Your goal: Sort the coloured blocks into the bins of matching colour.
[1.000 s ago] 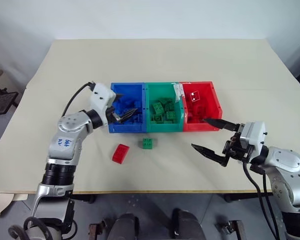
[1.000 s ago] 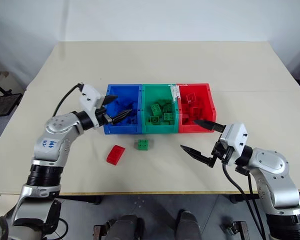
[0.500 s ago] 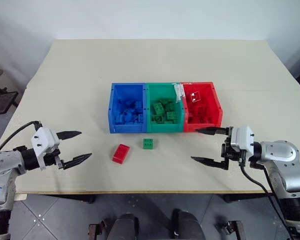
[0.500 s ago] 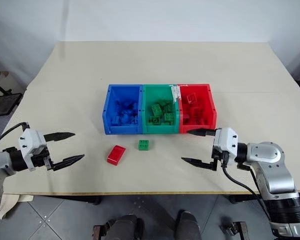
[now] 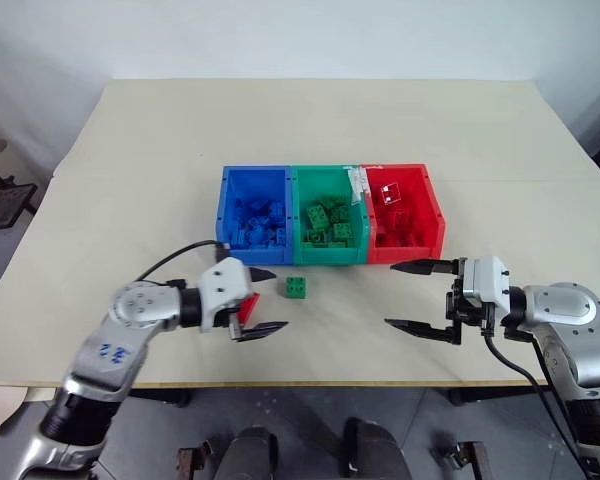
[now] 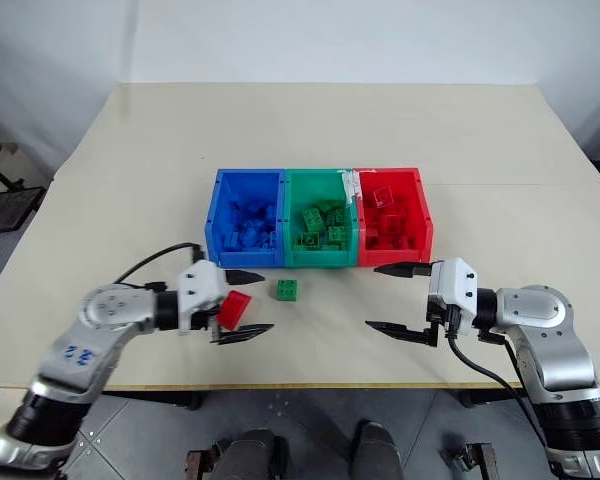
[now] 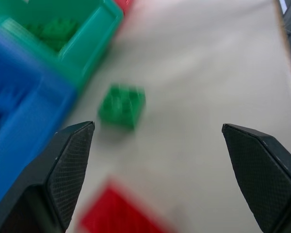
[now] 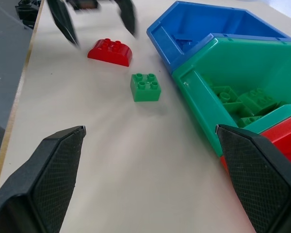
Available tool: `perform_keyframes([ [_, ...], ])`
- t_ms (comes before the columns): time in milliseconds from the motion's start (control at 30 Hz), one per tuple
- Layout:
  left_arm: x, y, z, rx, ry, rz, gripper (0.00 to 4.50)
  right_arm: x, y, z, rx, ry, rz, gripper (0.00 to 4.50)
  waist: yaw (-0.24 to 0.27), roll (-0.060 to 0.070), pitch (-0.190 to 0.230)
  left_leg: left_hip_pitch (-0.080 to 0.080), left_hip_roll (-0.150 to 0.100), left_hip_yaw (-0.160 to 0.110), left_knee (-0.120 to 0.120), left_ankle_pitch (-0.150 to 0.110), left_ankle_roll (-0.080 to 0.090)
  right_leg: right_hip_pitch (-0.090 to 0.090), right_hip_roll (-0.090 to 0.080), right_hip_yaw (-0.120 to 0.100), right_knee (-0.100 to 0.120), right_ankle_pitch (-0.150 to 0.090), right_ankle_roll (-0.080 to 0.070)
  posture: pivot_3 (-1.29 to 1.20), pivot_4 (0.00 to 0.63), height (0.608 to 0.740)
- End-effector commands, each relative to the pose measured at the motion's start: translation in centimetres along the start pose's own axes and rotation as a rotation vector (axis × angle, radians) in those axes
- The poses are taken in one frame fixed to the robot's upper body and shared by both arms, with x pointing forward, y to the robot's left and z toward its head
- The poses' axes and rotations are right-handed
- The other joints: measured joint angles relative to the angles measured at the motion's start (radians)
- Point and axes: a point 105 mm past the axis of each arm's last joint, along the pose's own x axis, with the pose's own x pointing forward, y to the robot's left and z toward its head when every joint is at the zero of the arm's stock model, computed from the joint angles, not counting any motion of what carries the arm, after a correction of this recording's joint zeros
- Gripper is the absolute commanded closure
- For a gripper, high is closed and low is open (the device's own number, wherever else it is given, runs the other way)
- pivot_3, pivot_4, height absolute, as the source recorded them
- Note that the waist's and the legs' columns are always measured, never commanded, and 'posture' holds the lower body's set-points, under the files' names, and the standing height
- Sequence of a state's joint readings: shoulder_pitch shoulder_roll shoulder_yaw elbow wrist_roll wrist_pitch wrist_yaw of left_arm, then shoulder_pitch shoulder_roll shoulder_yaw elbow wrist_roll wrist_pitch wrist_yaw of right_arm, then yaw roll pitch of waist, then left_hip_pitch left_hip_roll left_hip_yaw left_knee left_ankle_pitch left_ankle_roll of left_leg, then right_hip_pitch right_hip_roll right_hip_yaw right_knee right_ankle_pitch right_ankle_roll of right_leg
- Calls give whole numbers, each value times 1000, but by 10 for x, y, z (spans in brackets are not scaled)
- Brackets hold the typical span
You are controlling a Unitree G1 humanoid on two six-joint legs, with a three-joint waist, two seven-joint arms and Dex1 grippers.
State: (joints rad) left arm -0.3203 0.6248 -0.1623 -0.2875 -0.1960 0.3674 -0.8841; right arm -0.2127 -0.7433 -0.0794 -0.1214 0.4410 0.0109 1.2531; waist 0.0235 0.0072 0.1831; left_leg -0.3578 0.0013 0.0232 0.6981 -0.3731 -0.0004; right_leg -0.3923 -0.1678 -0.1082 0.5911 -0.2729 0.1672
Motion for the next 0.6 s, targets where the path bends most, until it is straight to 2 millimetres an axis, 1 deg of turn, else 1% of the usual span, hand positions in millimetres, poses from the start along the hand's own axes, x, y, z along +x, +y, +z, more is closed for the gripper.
perform_keyframes([
  [33,17,6,-4,51,40,15,18,-4,0,10,-21,-9,-17,0,-2,0,0,0,0,0,0,0,0,0,0,0,0,0,0,0,150,740],
  [133,33,5,-13,73,88,-23,18,-4,6,8,-10,3,-10,0,1,0,0,0,0,0,0,0,0,0,0,0,-1,0,0,0,150,740],
  [233,39,12,-9,79,77,-12,18,-3,8,9,-7,-1,-20,0,4,0,0,-1,0,1,1,0,0,0,0,0,-1,0,0,0,150,740],
  [300,42,11,-8,63,78,-34,18,-5,10,9,0,2,-35,0,3,0,0,-1,0,1,1,0,0,0,0,0,-1,0,0,0,150,740],
  [433,43,7,-13,41,119,-83,18,-10,13,6,21,25,-48,0,3,0,0,-1,0,1,1,0,0,0,0,0,-1,0,0,0,150,740],
  [533,42,5,-16,22,147,-97,632,-16,15,4,34,48,-55,0,3,0,0,0,0,1,1,0,0,0,0,0,-1,0,0,0,150,740],
  [600,41,4,-18,9,164,-111,1275,-19,14,3,39,56,-58,0,3,0,0,0,0,1,1,0,0,0,0,0,-1,0,0,0,150,740],
])
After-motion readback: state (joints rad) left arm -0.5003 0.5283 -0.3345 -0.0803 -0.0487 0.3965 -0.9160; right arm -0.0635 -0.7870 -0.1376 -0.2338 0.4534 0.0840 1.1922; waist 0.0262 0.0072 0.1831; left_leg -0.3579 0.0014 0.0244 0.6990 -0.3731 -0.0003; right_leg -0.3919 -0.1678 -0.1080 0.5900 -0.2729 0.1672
